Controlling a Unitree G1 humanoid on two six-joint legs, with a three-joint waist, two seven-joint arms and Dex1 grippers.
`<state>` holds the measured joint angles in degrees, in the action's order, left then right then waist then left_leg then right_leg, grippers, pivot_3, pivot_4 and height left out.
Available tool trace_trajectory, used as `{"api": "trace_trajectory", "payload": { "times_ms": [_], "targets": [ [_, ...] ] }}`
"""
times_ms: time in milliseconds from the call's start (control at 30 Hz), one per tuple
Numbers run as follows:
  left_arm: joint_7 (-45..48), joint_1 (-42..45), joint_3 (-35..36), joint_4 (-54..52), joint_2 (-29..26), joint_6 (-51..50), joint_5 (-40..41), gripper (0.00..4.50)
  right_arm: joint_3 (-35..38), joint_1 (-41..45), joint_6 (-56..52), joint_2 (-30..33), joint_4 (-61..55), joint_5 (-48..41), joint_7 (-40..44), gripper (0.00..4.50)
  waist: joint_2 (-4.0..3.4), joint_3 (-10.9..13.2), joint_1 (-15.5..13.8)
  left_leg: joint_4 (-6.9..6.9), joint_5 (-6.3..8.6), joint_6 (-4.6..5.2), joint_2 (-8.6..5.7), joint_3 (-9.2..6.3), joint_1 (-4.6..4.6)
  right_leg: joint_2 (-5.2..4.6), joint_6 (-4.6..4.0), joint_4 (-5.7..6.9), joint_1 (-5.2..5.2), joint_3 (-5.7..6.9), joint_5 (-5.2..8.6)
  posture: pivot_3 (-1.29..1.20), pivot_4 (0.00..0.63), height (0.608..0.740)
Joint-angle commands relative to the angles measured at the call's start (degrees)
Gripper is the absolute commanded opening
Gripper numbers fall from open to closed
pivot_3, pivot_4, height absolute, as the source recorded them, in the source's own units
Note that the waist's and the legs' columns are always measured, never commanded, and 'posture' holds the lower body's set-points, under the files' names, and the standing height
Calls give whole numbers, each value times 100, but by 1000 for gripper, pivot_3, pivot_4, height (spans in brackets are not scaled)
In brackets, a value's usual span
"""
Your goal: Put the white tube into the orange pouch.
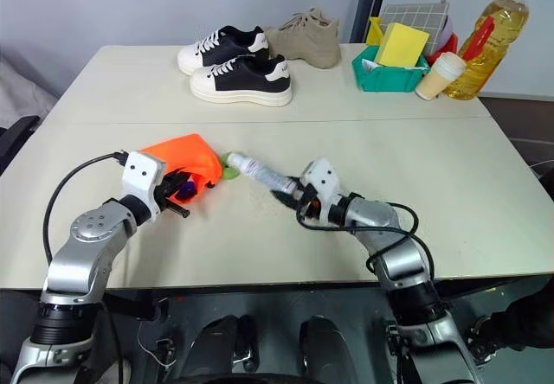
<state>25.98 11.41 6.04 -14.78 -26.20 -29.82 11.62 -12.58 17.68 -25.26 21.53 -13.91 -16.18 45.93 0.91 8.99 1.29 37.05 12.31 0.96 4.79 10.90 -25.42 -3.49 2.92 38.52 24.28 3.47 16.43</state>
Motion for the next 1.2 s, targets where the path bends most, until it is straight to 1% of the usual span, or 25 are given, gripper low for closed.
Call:
{"api": "trace_trajectory", "payload": {
  "times_ms": [33, 167, 300, 400, 667, 867, 1067, 1200],
  "targets": [
    [-4, 10, 146, -305, -11, -51, 160, 0, -249, 130, -193, -109, -302, 11, -99, 1191, 1, 0, -11, 1, 4, 7, 0, -1, 0, 0, -1, 0, -1, 1, 0, 0, 150, 740],
    [-7, -3, 133, -418, -35, -143, 243, 0, -547, 305, -236, -286, 11, 212, -247, 1191, 1, 0, -32, 7, 5, 8, -3, -1, -1, -6, -16, -2, -3, 3, 8, 0, 150, 740],
    [37, -46, 156, -573, -68, -217, 350, 0, -669, 566, -204, -672, 504, 370, -505, 1191, 1, -1, -16, 5, 3, 5, -3, -1, -2, -5, -15, -1, -2, 3, 7, 0, 150, 740],
    [114, -107, 167, -765, -96, -243, 478, 0, -601, 843, -169, -1071, 1005, 505, -856, 1191, 1, -1, -1, 4, -5, -8, -2, -1, -2, -3, -4, -1, 0, 3, 1, 0, 150, 740],
    [361, -214, -53, -1207, -148, -413, 760, 0, -522, 1243, -123, -1586, 1582, 698, -1305, 1191, 1, -1, -12, 4, -10, -17, -3, 1, -4, -3, -2, -2, 0, 3, 0, 0, 150, 740],
    [525, -176, -292, -1401, -195, -582, 878, 0, -599, 1345, -131, -1789, 1722, 858, -1518, 1191, 1, -1, -4, 1, -9, -19, -3, 2, -5, -3, -2, -2, 2, 3, 0, 0, 150, 740],
    [620, -87, -438, -1462, -192, -741, 1041, 0, -495, 1424, -124, -2048, 1889, 943, -1831, 1191, 1, -1, -5, 1, -10, -19, -3, 2, -5, -3, -2, -2, 2, 3, 0, 0, 150, 740],
    [734, -67, -509, -1635, -172, -921, 1315, 0, -509, 1524, -96, -2146, 2016, 985, -1944, 1191, 1, -1, -2, 1, -9, -20, -3, 2, -5, -3, -2, -2, 3, 3, 0, 0, 150, 740]
  ]
}}
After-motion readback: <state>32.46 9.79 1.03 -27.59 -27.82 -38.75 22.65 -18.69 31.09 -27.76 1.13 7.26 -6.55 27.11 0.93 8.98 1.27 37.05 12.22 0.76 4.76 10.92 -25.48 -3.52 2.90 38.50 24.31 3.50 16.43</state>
